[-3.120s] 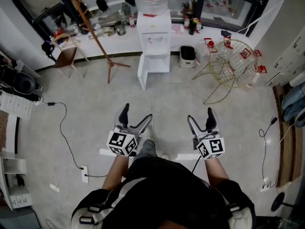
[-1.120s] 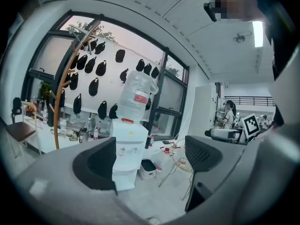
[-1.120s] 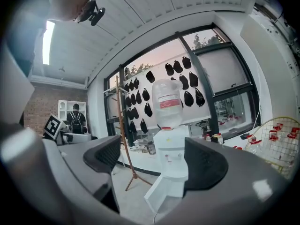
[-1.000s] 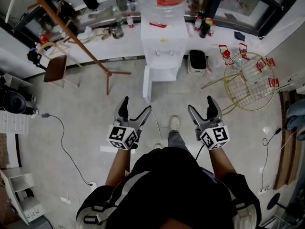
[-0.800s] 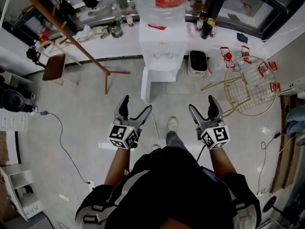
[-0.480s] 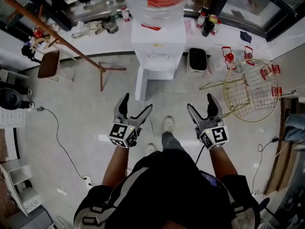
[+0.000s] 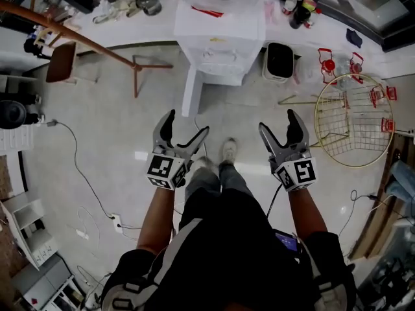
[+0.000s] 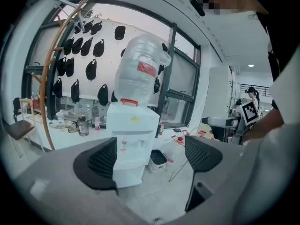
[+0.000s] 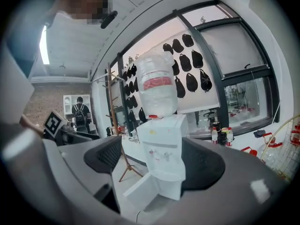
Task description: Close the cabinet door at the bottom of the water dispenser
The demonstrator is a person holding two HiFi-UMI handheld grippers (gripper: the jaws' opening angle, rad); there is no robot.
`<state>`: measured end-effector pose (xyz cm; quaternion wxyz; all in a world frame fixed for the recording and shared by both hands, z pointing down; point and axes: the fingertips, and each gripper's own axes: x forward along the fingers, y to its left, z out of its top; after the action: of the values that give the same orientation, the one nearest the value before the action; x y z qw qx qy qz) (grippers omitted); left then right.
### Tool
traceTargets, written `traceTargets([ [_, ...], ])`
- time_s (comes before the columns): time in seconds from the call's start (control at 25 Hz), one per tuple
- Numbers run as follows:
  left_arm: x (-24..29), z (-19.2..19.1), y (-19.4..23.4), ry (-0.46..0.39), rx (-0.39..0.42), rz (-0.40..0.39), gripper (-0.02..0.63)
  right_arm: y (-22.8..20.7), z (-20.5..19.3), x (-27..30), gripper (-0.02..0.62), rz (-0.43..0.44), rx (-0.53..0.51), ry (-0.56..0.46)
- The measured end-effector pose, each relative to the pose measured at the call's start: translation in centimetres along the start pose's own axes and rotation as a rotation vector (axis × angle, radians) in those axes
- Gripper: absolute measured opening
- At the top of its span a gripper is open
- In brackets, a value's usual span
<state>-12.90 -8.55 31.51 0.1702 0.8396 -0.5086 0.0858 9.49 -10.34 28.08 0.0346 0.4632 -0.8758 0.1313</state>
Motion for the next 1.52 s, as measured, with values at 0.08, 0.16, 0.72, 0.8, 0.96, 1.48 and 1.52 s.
traceTargets([
  [0.08, 0.5, -1.8, 1.0, 0.019, -0.02, 0.008, 0.453, 0.1, -1.2, 1.2, 0.394, 0.006, 0.015, 0.023],
  [0.16, 1.2, -3.8, 2.0, 0.04, -0.041, 0.015, 0.453, -0.1, -3.2, 2.2, 0.394, 0.016, 0.011, 0.048],
  [0.72, 8.3, -18.0, 8.9, 0.2, -0.092, 0.013, 0.437, -1.6, -17.8, 9.8, 0.376, 0.002, 0.087, 0.159],
  [0.8, 8.9, -20.7, 9.6, 0.233, -0.106, 0.01, 0.437, -1.7, -19.6, 10.3, 0.369, -0.007, 0.096, 0.184],
  [0.96, 9.7, -25.1, 10.8, 0.284, -0.156, 0.006, 0.425, -3.6, -22.2, 10.6, 0.347, -0.032, 0.066, 0.194],
  [1.48, 13.5, -36.6, 15.9, 0.435, -0.173, 0.066, 0.426, -6.3, -33.0, 12.2, 0.298, -0.079, 0.061, 0.288],
  [1.52, 13.6, -37.6, 16.5, 0.452, -0.177, 0.077, 0.426, -5.9, -33.4, 12.5, 0.298, -0.07, 0.066, 0.293],
])
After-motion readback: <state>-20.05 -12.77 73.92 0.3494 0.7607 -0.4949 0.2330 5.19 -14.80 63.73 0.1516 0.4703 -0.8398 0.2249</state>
